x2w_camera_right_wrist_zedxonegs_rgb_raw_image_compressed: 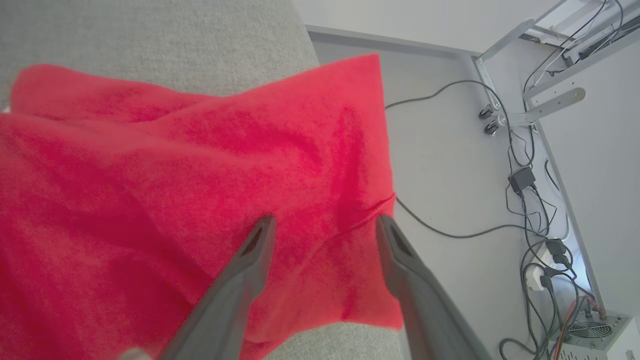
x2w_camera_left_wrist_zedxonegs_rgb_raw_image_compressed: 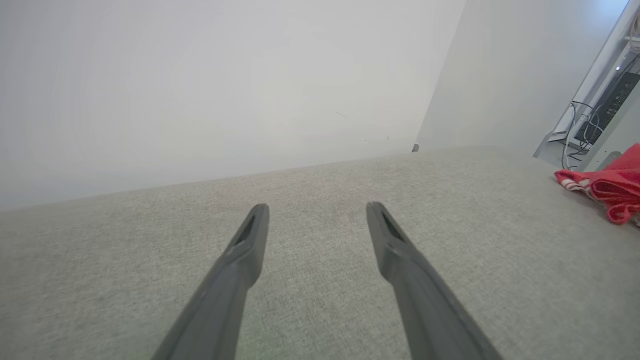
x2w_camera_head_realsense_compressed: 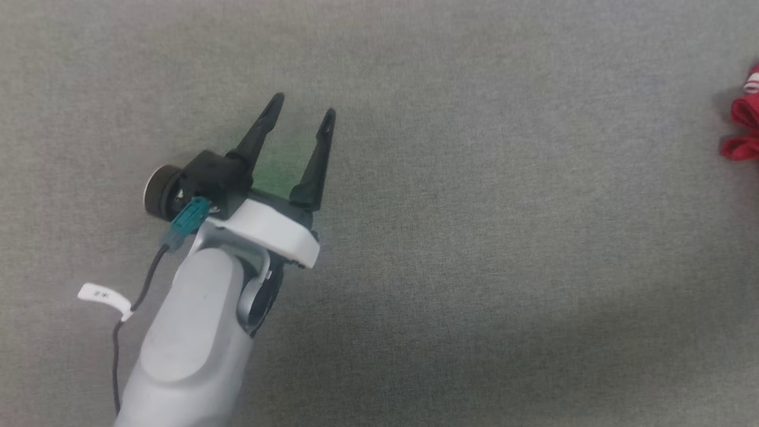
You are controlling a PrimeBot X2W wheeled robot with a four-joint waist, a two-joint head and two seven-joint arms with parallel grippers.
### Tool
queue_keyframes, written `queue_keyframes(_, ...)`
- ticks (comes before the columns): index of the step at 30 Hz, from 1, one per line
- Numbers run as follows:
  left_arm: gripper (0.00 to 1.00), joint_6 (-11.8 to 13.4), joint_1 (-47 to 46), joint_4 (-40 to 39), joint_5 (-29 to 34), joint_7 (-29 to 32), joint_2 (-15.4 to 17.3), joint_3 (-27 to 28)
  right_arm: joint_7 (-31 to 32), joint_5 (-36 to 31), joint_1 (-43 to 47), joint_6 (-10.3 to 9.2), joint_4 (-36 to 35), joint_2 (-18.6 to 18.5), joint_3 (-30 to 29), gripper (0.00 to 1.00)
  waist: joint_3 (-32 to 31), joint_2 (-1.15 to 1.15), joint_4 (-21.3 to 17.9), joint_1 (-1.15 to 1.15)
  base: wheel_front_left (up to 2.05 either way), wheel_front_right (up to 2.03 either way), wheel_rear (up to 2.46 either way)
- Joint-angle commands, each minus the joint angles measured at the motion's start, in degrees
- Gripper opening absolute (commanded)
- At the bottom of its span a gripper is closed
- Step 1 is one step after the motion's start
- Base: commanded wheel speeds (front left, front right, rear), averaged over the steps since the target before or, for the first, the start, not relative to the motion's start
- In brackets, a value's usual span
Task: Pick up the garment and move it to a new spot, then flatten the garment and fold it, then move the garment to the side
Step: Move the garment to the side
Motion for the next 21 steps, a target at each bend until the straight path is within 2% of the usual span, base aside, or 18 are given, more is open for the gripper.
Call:
queue_keyframes(1,1.0,-0.04,0.99,-0.38,-0.41,-0.25,0.36,0.46,-0.88,-0.46,-0.47,-0.08,0.38,0.15,0.32,1.0,-1.45,0.0,0.02,0.0,0.0,0.0,0.0)
queue_keyframes(10,1.0,-0.1,7.82,-2.46,-2.46,-0.25,2.88,3.96,-8.69,0.92,0.99,-0.08,-0.63,2.51,1.49,1.0,-9.19,0.0,0.23,0.0,0.0,0.0,0.0)
queue_keyframes(17,1.0,-0.06,14.61,-2.97,-3.82,-0.25,4.89,7.34,-18.2,-1.88,3.76,-0.08,-1.85,6.11,3.4,1.0,-15.57,0.0,0.96,0.0,0.0,0.0,0.0)
queue_keyframes(21,1.0,0.38,19.17,-4.17,-4.01,-0.25,5.84,9.23,-20.75,-3.23,6.83,-0.07,-3.92,9.17,2.8,1.0,-18.9,0.0,1.19,0.0,0.0,0.0,0.0)
